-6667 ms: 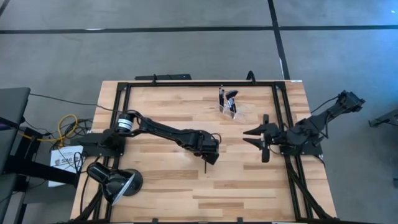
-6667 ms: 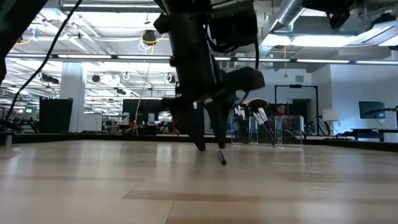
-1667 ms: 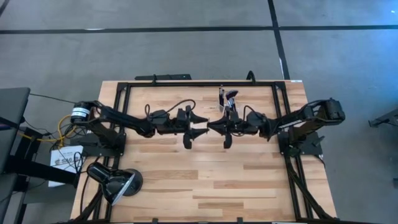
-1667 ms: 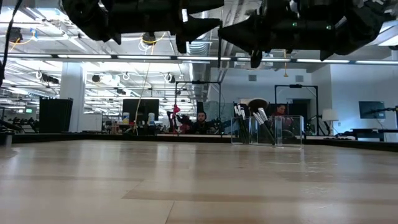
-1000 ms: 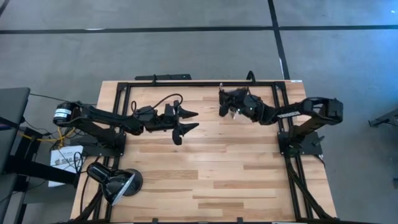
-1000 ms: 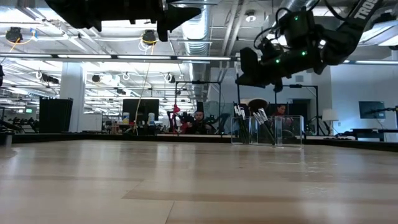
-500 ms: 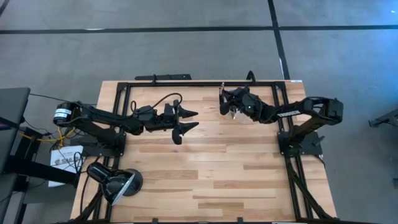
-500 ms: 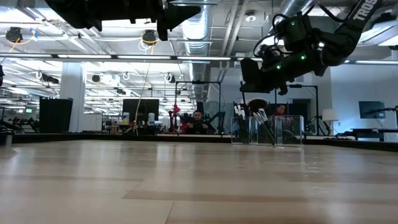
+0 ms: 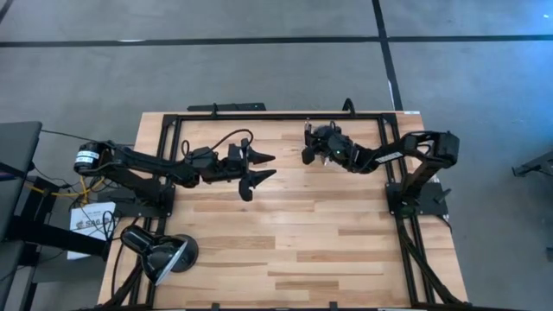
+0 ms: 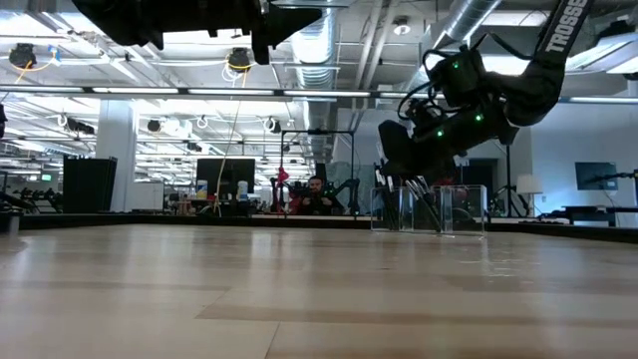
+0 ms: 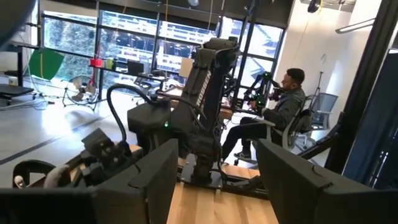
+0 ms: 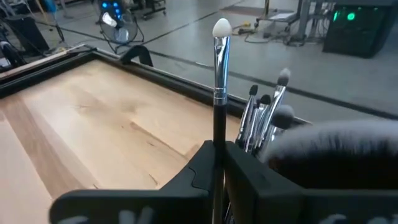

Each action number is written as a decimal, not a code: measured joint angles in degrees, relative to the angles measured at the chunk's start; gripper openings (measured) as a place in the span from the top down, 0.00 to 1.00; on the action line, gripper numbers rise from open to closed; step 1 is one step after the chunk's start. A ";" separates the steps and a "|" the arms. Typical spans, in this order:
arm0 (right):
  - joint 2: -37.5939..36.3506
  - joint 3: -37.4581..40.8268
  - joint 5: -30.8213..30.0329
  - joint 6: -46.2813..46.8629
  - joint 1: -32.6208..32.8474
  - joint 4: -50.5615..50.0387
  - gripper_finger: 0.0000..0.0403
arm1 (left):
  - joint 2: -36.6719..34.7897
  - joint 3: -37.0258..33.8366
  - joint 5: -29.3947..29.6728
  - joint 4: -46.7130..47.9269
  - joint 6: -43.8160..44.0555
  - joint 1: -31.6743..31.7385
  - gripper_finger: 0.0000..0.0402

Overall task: Put items in baskets/containers
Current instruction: Put the black eyeshadow brush into the transparent organizer, then adjust the transparent organizer

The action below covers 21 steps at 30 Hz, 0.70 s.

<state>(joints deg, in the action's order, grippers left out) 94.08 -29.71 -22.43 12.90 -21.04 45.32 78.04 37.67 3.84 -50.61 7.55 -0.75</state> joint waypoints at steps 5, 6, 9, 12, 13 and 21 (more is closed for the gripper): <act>-0.91 0.06 -0.01 0.91 0.00 -3.21 0.88 | 0.00 0.00 -0.02 0.02 0.00 -0.02 0.47; -1.42 0.04 -0.01 1.34 0.02 -3.83 0.87 | 0.00 0.00 0.00 0.02 0.00 -0.02 0.47; -3.40 0.02 0.01 2.26 0.09 -8.07 0.84 | 0.00 0.00 0.00 0.02 0.00 -0.02 0.47; -5.93 0.02 -0.03 2.24 0.68 -11.43 0.82 | 0.00 0.00 -0.01 0.02 0.00 -0.02 0.47; -6.93 0.02 -0.03 2.23 0.94 -12.29 0.82 | 0.00 0.00 -0.01 0.02 0.00 -0.02 0.47; -16.67 0.00 1.26 1.69 4.46 -20.88 0.81 | 0.00 0.00 -0.01 0.04 0.21 -0.02 0.47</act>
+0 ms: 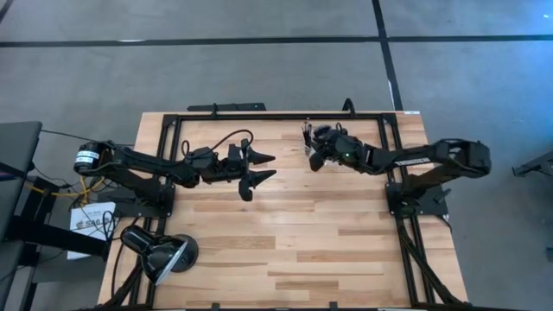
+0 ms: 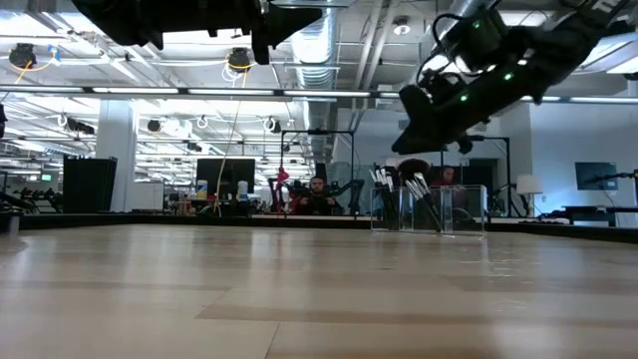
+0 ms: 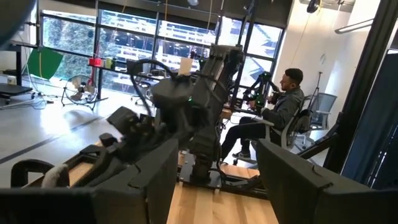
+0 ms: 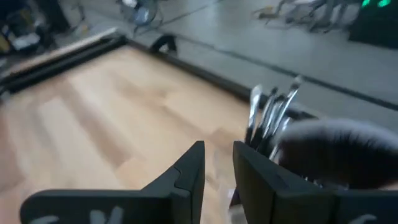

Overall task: Put items in baskets/containers
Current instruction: Adjust the transparent organizer

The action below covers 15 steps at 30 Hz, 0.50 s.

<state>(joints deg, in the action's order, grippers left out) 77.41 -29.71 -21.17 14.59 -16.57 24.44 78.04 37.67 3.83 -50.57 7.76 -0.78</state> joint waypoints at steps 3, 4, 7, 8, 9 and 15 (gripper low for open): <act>-4.09 0.00 2.68 0.00 0.92 -8.55 0.81 | 0.00 0.00 0.01 0.01 -0.01 0.00 0.47; -5.41 0.00 3.13 0.00 1.12 -11.50 0.81 | 0.00 0.00 0.01 0.01 -0.01 0.00 0.47; -8.54 -1.73 3.30 0.00 1.59 -23.85 0.81 | 0.01 0.00 0.01 0.05 0.01 0.00 0.47; -9.16 -3.26 3.67 0.00 1.49 -28.52 0.81 | 0.00 0.00 0.01 0.06 -0.01 0.00 0.47; -9.55 -5.11 4.32 0.00 1.27 -33.15 0.81 | 0.00 0.00 0.01 0.07 0.01 0.00 0.47; -8.47 -17.11 9.75 -3.04 -1.21 -52.90 0.81 | 0.00 0.00 0.01 0.04 0.01 0.00 0.47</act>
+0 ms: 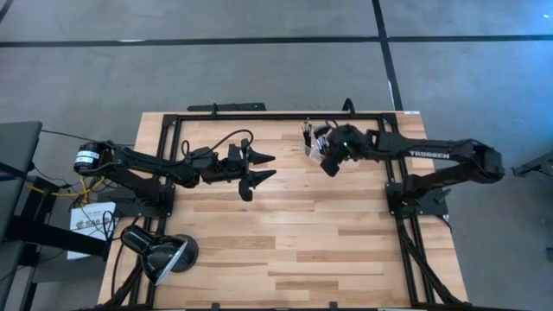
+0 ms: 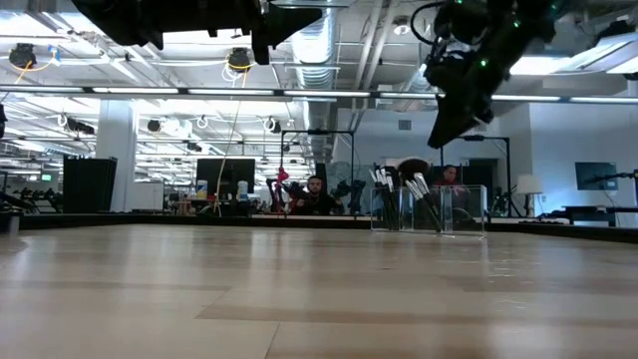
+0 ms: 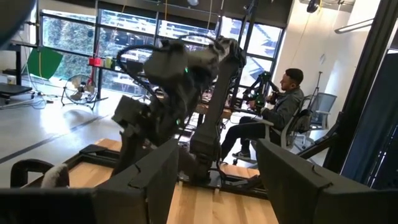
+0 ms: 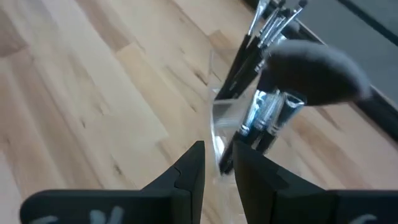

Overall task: Put items in baskets/containers
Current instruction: Adjust the transparent organizer

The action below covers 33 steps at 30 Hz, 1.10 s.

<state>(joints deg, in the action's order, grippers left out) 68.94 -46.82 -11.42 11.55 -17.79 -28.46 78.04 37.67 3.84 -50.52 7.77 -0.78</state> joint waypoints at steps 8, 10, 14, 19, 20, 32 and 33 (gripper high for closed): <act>8.74 -8.57 2.39 -4.63 -3.10 -16.58 0.81 | 0.02 0.02 0.00 -0.02 0.22 -0.04 0.47; 10.99 -8.57 3.27 -5.60 -2.70 -18.72 0.81 | 0.02 0.02 -0.02 0.02 0.22 -0.09 0.47; 14.38 -8.57 2.88 -6.97 -1.70 -20.51 0.81 | 0.02 0.02 -0.02 0.07 0.22 -0.09 0.47; 15.63 -8.57 2.45 -7.46 -1.38 -19.04 0.81 | 0.02 0.02 -0.02 0.17 0.22 -0.09 0.47; 15.62 -8.57 2.42 -7.54 -1.48 -19.08 0.81 | 0.02 0.02 0.00 0.17 0.22 -0.09 0.47; 15.81 -8.50 2.49 -9.14 -2.22 -18.99 0.70 | 0.02 0.02 -0.02 0.22 0.22 -0.09 0.47; 15.81 -8.22 2.51 -9.29 -2.22 -18.62 0.69 | 0.02 0.02 0.00 0.22 0.22 -0.09 0.47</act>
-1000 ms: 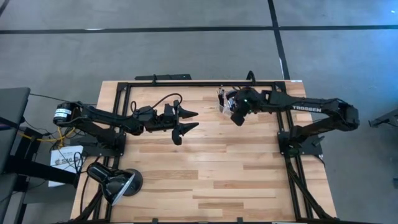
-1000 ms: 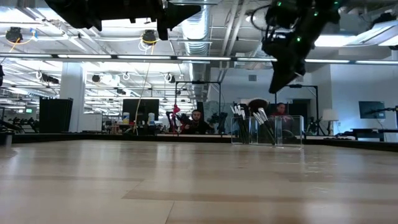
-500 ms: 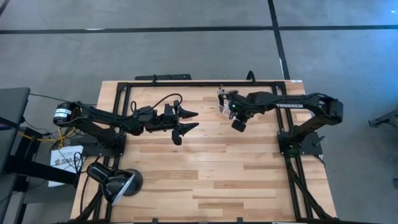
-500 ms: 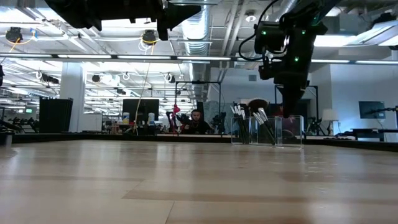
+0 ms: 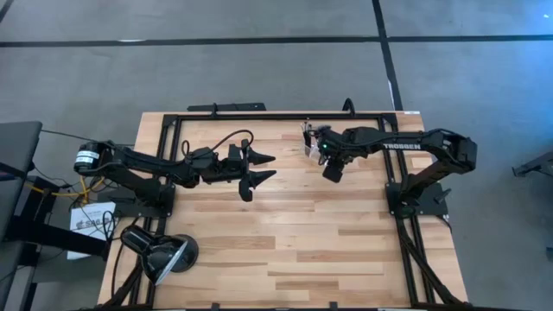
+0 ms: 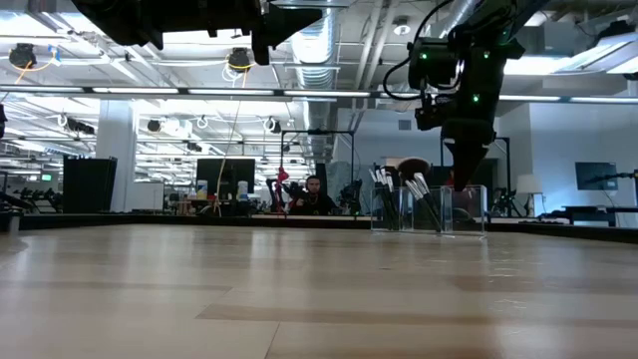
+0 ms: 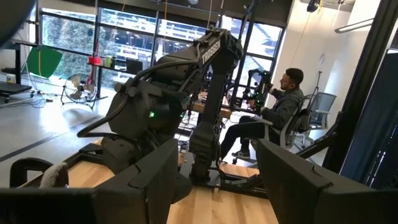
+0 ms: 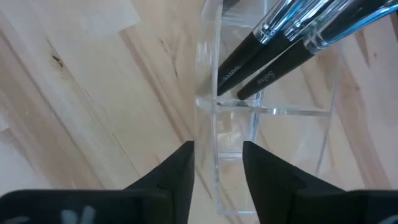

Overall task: Put items in baskets/containers
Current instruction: Adjust the transparent organizer

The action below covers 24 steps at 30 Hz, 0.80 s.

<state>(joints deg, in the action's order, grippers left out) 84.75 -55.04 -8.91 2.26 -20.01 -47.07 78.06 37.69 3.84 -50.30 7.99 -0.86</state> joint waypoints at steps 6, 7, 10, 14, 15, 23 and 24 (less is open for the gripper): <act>1.44 2.35 0.05 -0.64 -0.40 2.58 0.66 | 0.00 0.00 0.00 0.09 0.00 0.00 0.47; 1.67 2.77 0.05 -0.68 -0.53 2.99 0.66 | 0.00 0.00 -0.01 0.15 0.00 0.00 0.47; 1.81 2.86 0.00 -0.82 -1.12 2.96 0.71 | 0.00 0.00 0.00 0.18 0.00 0.00 0.47; 1.73 2.86 0.00 -1.40 -1.99 2.78 0.82 | 0.00 0.00 -0.02 0.20 -0.02 0.00 0.47; 1.73 2.86 -0.02 -1.46 -2.32 2.63 0.86 | 0.00 0.00 0.00 0.20 -0.01 0.00 0.47; 1.70 2.82 0.00 -2.35 -5.18 1.33 0.97 | 0.00 0.00 -0.01 0.22 -0.01 0.00 0.47; 1.70 2.83 -0.04 -2.62 -5.72 0.65 0.98 | 0.00 0.00 -0.02 0.22 -0.02 0.00 0.47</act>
<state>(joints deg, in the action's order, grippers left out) 86.46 -52.21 -8.94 -0.37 -25.73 -46.42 78.06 37.69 3.82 -50.09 7.97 -0.86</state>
